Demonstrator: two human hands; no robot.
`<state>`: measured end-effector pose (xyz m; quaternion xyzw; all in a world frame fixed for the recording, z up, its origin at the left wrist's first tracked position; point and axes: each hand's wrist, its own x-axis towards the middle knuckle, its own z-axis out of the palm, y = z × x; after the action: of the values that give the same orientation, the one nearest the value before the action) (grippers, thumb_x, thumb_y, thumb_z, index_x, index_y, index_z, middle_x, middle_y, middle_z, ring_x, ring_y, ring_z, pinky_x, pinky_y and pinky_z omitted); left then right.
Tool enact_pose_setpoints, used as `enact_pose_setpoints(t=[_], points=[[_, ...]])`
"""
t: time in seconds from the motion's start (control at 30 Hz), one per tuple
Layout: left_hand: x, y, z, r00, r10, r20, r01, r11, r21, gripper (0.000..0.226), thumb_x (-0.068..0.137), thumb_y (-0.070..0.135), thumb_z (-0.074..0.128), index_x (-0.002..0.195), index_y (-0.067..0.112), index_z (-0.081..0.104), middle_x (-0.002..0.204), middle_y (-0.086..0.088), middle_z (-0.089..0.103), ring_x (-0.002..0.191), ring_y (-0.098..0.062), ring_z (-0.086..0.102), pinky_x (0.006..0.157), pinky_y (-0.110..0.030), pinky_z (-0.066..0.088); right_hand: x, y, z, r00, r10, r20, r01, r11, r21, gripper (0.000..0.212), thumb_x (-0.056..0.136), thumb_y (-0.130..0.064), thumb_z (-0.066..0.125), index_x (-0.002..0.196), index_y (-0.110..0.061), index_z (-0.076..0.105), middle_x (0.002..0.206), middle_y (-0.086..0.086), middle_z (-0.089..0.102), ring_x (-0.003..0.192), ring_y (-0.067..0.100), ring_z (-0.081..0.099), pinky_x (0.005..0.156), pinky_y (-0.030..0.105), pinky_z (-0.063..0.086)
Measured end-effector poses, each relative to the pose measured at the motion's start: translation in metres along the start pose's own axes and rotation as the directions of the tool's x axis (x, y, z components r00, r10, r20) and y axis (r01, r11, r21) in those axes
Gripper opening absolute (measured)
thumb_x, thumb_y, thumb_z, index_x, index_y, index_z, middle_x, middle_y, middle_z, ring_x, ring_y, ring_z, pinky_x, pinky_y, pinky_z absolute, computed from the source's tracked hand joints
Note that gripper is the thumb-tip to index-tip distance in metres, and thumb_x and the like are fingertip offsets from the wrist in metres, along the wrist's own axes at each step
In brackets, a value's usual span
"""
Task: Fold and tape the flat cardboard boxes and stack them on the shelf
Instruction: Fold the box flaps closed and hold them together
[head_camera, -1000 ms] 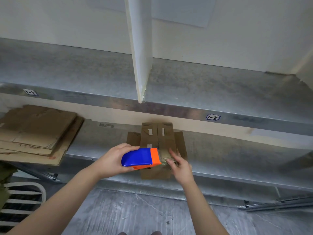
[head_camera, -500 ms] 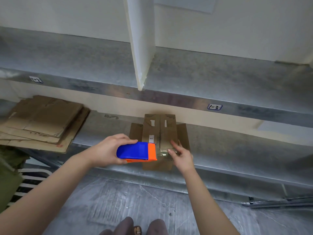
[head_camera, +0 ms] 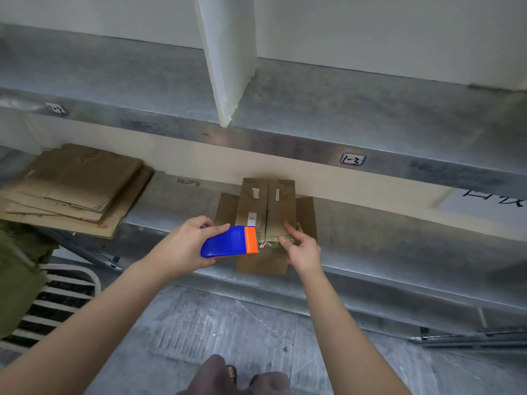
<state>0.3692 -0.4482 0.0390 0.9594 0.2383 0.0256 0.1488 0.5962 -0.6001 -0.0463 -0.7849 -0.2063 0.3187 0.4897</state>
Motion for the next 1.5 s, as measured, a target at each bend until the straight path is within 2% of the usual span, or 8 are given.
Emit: enact_pose_setpoints(t=[0.17, 0.37, 0.57, 0.73, 0.9, 1.27, 1.37, 1.5], points=[[-0.002, 0.002, -0.002, 0.999, -0.035, -0.003, 0.035, 0.999, 0.007, 0.074, 0.08, 0.029, 0.074, 0.146, 0.034, 0.039, 0.122, 0.002, 0.048, 0.112, -0.013, 0.047, 0.087, -0.02, 0.041, -0.001, -0.003, 0.002, 1.0, 0.011, -0.004, -0.011, 1.0, 0.005, 0.042, 0.089, -0.027, 0.069, 0.127, -0.04, 0.061, 0.155, -0.007, 0.035, 0.137, 0.021, 0.042, 0.1, 0.049, 0.049], [-0.003, -0.02, -0.016, 0.998, -0.042, 0.04, 0.04, 0.998, 0.037, 0.077, 0.078, 0.026, 0.076, 0.145, 0.036, 0.04, 0.12, 0.002, 0.049, 0.109, -0.013, 0.049, 0.084, -0.012, 0.033, -0.002, -0.006, 0.0, 0.999, 0.04, -0.006, -0.04, 0.997, 0.061, 0.042, 0.088, -0.022, 0.07, 0.126, -0.037, 0.063, 0.154, -0.007, 0.037, 0.139, 0.021, 0.039, 0.104, 0.05, 0.046], [0.002, -0.038, -0.027, 0.994, 0.008, 0.106, -0.007, 1.0, -0.001, 0.08, 0.074, 0.024, 0.079, 0.144, 0.036, 0.041, 0.118, 0.002, 0.053, 0.109, -0.014, 0.051, 0.09, -0.017, 0.035, -0.004, -0.008, 0.001, 0.999, 0.032, -0.005, -0.032, 0.998, 0.047, 0.041, 0.09, -0.02, 0.069, 0.128, -0.035, 0.062, 0.154, -0.004, 0.037, 0.139, 0.021, 0.04, 0.106, 0.05, 0.045], [-0.01, -0.081, -0.041, 0.994, 0.019, 0.106, -0.023, 0.999, 0.031, 0.082, 0.072, 0.024, 0.082, 0.143, 0.036, 0.041, 0.118, 0.0, 0.056, 0.108, -0.014, 0.052, 0.088, -0.014, 0.031, -0.004, -0.007, 0.005, 0.999, 0.042, -0.023, -0.041, 0.997, 0.06, 0.041, 0.091, -0.021, 0.068, 0.128, -0.035, 0.062, 0.155, -0.005, 0.035, 0.139, 0.021, 0.04, 0.107, 0.05, 0.043], [0.006, -0.1, -0.045, 0.986, 0.063, 0.155, -0.072, 0.996, 0.055, 0.08, 0.079, 0.027, 0.077, 0.146, 0.039, 0.035, 0.128, 0.001, 0.05, 0.118, -0.016, 0.047, 0.097, -0.022, 0.037, -0.006, -0.008, 0.017, 0.996, 0.051, -0.071, -0.046, 0.996, 0.074, 0.04, 0.092, -0.022, 0.066, 0.129, -0.035, 0.06, 0.156, -0.006, 0.033, 0.14, 0.021, 0.038, 0.109, 0.05, 0.041], [0.025, -0.145, -0.043, 0.973, 0.116, 0.198, -0.118, 0.993, 0.001, 0.077, 0.081, 0.025, 0.076, 0.146, 0.037, 0.035, 0.126, -0.005, 0.051, 0.113, -0.022, 0.052, 0.09, -0.019, 0.037, -0.008, -0.015, 0.043, 0.985, 0.09, -0.147, -0.071, 0.989, 0.128, 0.04, 0.094, -0.021, 0.064, 0.13, -0.035, 0.059, 0.156, -0.006, 0.032, 0.142, 0.021, 0.036, 0.11, 0.053, 0.039], [0.018, -0.164, -0.048, 0.979, 0.089, 0.186, -0.092, 0.996, 0.012, 0.076, 0.08, 0.03, 0.077, 0.145, 0.035, 0.038, 0.124, -0.008, 0.053, 0.113, -0.024, 0.054, 0.092, -0.023, 0.039, -0.007, -0.015, 0.045, 0.983, 0.1, -0.156, -0.08, 0.988, 0.129, 0.04, 0.093, -0.02, 0.064, 0.13, -0.035, 0.059, 0.156, -0.006, 0.032, 0.142, 0.02, 0.036, 0.113, 0.055, 0.032], [0.019, -0.171, -0.051, 0.98, 0.108, 0.17, -0.115, 0.993, 0.029, 0.075, 0.078, 0.029, 0.079, 0.143, 0.035, 0.043, 0.122, -0.008, 0.055, 0.111, -0.025, 0.055, 0.093, -0.027, 0.043, -0.007, -0.015, 0.048, 0.979, 0.106, -0.176, -0.077, 0.983, 0.169, 0.041, 0.094, -0.019, 0.063, 0.131, -0.036, 0.059, 0.156, -0.007, 0.032, 0.142, 0.019, 0.034, 0.113, 0.054, 0.035]])
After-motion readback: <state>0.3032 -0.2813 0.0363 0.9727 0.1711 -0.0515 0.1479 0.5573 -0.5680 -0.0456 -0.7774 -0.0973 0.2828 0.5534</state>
